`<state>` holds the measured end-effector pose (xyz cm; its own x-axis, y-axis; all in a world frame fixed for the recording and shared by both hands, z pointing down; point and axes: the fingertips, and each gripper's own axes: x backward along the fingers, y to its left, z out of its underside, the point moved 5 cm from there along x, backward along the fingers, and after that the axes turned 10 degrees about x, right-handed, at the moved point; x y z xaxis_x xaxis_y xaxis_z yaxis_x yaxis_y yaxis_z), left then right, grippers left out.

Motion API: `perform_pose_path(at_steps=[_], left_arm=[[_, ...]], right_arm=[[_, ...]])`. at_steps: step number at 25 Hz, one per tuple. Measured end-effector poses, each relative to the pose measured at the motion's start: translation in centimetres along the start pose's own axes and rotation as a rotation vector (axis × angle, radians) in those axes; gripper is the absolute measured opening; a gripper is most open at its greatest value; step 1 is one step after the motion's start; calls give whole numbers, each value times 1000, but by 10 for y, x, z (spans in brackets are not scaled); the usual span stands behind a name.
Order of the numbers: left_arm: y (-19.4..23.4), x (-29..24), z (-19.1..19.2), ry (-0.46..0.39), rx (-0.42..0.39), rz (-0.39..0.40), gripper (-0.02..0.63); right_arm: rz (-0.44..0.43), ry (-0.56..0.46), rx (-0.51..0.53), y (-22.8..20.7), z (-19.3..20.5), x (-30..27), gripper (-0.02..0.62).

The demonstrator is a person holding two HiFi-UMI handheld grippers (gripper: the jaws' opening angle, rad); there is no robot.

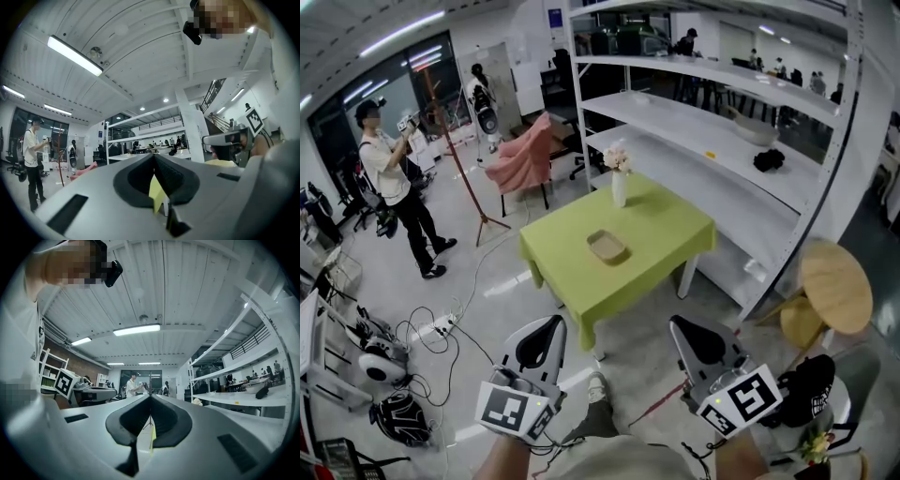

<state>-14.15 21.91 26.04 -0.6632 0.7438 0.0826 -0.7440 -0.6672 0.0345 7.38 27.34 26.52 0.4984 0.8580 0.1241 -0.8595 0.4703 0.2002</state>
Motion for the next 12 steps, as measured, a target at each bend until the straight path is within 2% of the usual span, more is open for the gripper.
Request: perform_pose_path(at_steps=[12], left_arm=[[28,-66,19,21,-18,32,6]], right_arm=[[53,80,0,-45,36,-39,6]])
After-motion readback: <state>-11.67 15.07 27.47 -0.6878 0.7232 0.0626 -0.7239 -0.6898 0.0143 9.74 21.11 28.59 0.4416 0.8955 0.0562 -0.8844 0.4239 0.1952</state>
